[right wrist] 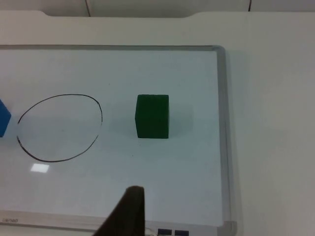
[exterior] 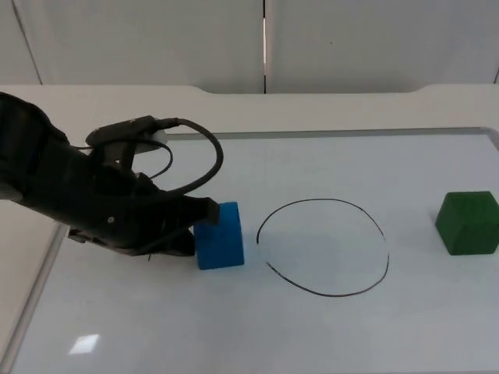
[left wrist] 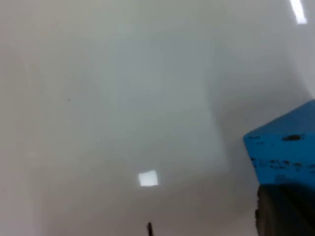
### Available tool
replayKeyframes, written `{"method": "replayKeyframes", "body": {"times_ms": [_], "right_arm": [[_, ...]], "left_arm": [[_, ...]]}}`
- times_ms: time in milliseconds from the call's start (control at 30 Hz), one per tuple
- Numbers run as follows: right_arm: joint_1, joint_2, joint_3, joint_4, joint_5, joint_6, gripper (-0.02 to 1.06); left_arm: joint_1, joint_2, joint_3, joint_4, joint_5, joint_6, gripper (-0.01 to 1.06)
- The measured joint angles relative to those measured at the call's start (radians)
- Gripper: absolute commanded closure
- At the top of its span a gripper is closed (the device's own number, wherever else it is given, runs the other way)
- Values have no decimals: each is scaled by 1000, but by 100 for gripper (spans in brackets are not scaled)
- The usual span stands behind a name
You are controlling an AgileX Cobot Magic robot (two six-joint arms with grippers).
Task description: Push the two cubes into the marked area.
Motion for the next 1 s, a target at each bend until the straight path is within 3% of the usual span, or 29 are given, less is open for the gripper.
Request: {"method": "replayKeyframes", "body": {"times_ms": [1000], "right_arm": [[0,0,0,0,0,0,-1]], "left_arm": [[-43,0,-15,-2,-7,0,105]]}}
